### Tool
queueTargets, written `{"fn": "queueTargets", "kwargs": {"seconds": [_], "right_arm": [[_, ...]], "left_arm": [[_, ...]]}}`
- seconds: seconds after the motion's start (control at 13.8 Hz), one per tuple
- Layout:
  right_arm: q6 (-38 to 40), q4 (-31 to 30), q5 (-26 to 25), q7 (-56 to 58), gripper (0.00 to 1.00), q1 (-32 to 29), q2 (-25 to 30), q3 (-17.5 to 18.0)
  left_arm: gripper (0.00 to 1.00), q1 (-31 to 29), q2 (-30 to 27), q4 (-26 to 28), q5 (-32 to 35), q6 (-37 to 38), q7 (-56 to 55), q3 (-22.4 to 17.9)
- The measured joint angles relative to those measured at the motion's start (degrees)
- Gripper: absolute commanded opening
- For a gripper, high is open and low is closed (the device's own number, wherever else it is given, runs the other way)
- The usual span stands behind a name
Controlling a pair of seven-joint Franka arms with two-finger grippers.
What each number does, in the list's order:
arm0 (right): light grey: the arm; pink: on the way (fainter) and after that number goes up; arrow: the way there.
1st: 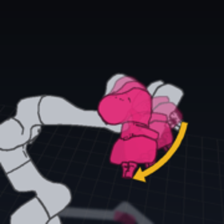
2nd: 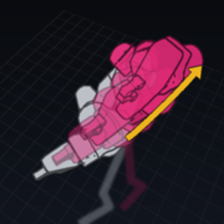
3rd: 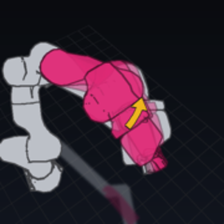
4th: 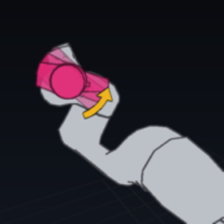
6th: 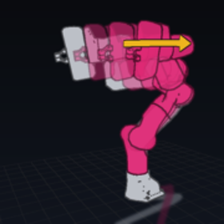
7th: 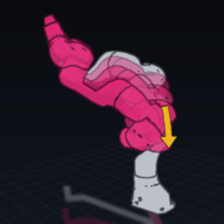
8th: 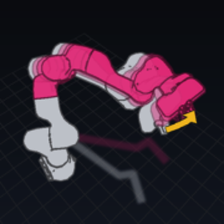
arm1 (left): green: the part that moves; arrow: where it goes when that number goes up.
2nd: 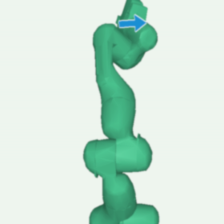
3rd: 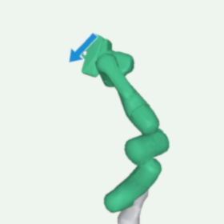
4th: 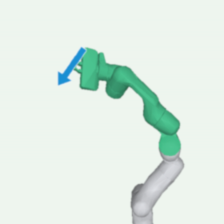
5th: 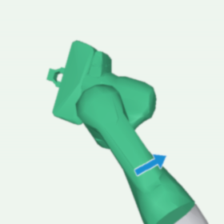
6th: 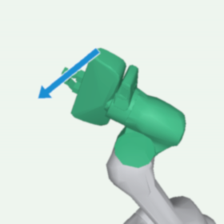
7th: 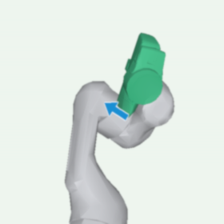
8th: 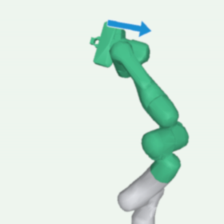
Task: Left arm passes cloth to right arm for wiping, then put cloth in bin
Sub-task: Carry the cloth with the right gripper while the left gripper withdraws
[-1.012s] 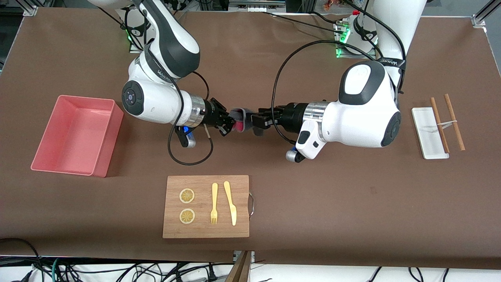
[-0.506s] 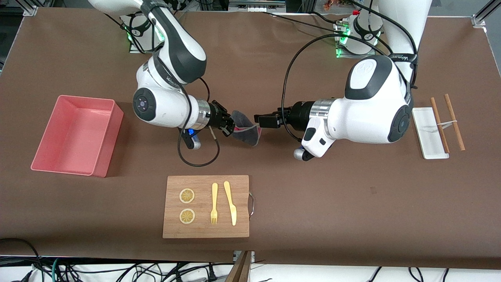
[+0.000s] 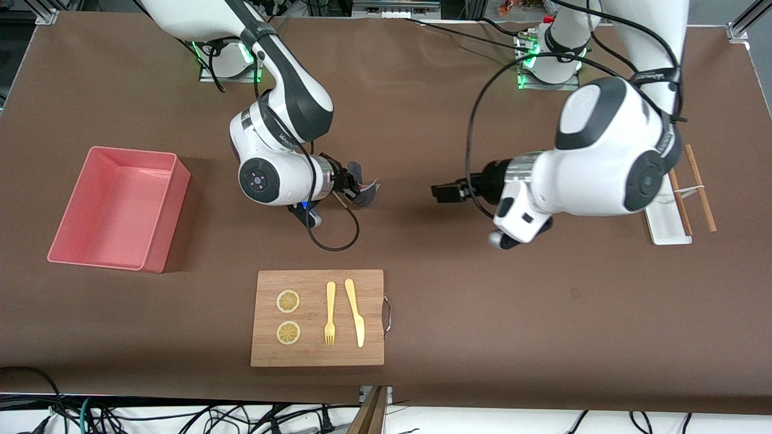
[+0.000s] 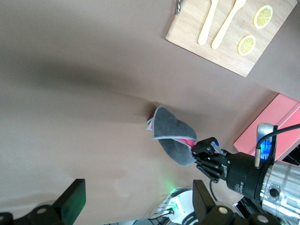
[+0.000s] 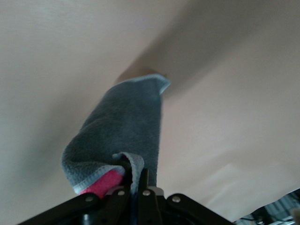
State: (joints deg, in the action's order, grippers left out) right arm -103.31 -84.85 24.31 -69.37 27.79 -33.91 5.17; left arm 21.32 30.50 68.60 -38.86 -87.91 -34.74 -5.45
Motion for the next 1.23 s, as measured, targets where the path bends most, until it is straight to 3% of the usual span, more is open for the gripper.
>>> {"fn": "queueTargets", "kwargs": {"seconds": [0.22, 0.43, 0.58, 0.8, 0.94, 1.23], "right_arm": [[0.4, -1.0, -2.7, 2.9, 0.00, 0.1, -2.1, 0.0], [0.5, -3.0, -6.6, 7.0, 0.00, -0.2, -3.4, -0.4], [1.3, -3.3, -7.9, 10.8, 0.00, -1.7, -3.5, -0.8], [5.7, -3.4, -13.8, 17.4, 0.00, -5.3, -3.5, -1.3], [8.5, -3.4, -15.1, 23.3, 0.00, -7.5, -3.4, -2.7], [11.2, -3.4, -16.1, 36.7, 0.00, -9.2, -3.2, -9.1]], "left_arm": [[1.00, -5.5, -1.6, 3.2, 0.8, 3.7, 8.5, -0.4], [1.00, -12.7, -3.8, 3.9, 3.6, 12.4, 11.8, -0.5], [1.00, -15.4, -6.3, 3.9, 10.0, 15.8, 15.7, -0.5], [1.00, -15.4, -10.7, 5.7, 18.0, 16.7, 21.2, -0.1], [1.00, -15.6, -12.7, 7.5, 21.4, 16.7, 24.8, -0.1], [1.00, -15.3, -17.0, 8.2, 35.1, 16.7, 28.5, 4.8]]}}
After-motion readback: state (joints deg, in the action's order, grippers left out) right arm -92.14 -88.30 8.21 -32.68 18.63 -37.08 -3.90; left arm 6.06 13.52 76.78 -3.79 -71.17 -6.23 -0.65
